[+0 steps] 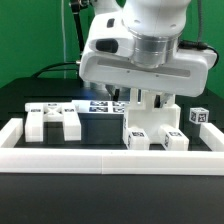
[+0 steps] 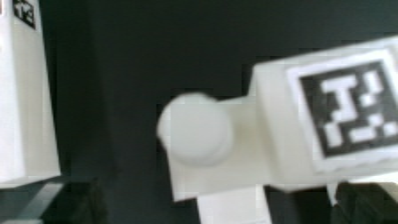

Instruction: Assemble chair

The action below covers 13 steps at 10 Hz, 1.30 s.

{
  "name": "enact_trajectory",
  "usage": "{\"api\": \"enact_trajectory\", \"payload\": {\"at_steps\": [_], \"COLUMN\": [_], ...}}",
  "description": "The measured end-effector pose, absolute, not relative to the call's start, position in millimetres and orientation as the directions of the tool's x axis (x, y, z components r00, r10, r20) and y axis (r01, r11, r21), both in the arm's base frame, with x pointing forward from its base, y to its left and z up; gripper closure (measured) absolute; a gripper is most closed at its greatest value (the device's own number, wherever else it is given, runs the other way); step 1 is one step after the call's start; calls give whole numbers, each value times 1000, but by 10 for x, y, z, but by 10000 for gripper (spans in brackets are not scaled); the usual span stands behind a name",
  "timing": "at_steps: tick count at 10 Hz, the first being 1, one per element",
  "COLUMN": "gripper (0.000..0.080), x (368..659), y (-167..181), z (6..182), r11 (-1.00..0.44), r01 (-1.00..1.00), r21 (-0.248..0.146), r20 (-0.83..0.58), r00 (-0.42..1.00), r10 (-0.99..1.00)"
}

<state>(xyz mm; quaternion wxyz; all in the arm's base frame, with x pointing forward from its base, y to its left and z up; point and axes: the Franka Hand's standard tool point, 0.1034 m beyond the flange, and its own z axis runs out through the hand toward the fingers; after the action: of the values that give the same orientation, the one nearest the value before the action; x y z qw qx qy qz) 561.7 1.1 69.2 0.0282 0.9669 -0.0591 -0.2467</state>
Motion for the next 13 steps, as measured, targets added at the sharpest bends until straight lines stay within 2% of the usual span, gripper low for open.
{"api": "enact_trajectory", "payload": {"at_steps": [3, 5, 10, 11, 13], "gripper": [150, 150, 150, 150, 150], "x": [5806, 5977, 5996, 6047, 5988], "y": [-94, -177, -210, -256, -435], "z": [662, 802, 802, 756, 802], "r11": [-993, -998, -998, -999, -997], "r01": [-88, -47, -44, 14, 77], "r21": [73, 47, 46, 34, 7], "r20": [-402, -376, -367, -293, -268], "r00": [909, 925, 928, 956, 961], "r10": [-110, -61, -58, 4, 72]}}
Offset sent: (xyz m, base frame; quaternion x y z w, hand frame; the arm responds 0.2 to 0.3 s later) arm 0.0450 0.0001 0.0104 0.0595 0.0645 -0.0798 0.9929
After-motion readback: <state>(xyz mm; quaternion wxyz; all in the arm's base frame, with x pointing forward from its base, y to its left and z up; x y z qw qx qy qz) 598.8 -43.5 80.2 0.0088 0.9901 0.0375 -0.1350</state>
